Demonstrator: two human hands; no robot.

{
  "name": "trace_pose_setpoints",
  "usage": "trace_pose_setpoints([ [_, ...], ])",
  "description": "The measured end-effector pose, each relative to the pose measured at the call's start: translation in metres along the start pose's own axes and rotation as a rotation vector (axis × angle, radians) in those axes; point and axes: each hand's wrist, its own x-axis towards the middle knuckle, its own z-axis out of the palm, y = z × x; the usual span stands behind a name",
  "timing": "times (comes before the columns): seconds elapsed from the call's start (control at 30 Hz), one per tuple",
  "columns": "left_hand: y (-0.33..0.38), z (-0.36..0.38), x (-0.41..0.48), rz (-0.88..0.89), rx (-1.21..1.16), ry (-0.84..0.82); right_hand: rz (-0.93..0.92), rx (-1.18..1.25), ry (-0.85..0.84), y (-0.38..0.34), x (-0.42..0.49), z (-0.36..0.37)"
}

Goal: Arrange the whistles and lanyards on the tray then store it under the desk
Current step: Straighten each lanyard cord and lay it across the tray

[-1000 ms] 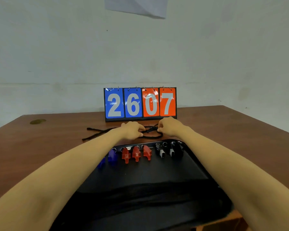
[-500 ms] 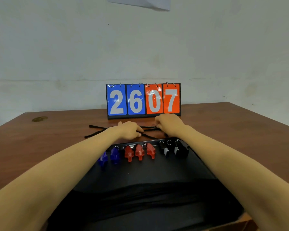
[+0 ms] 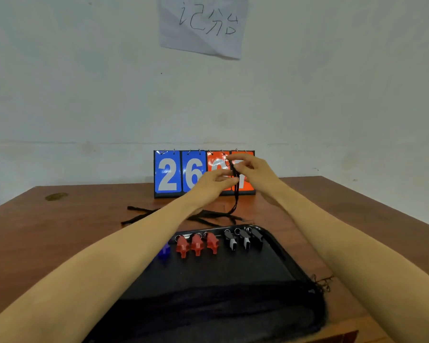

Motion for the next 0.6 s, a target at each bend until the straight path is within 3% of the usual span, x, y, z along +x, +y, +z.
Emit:
trace_pose_setpoints([
  [0.23, 0.017, -0.005, 0.001, 0.053, -0.196, 0.142, -0.004, 0.121, 0.066, -0.019, -0.011, -0.010],
  [0.43, 0.023, -0.009, -0.003, 0.035, -0.163, 0.067, 0.003, 0.216, 0.099, -0.029, -0.016, -0.011],
  [0.6, 0.031, -0.015, -0.006, 0.146, -0.059, 0.111, 0.057, 0.225, 0.022, -0.038, -0.017, -0.013],
])
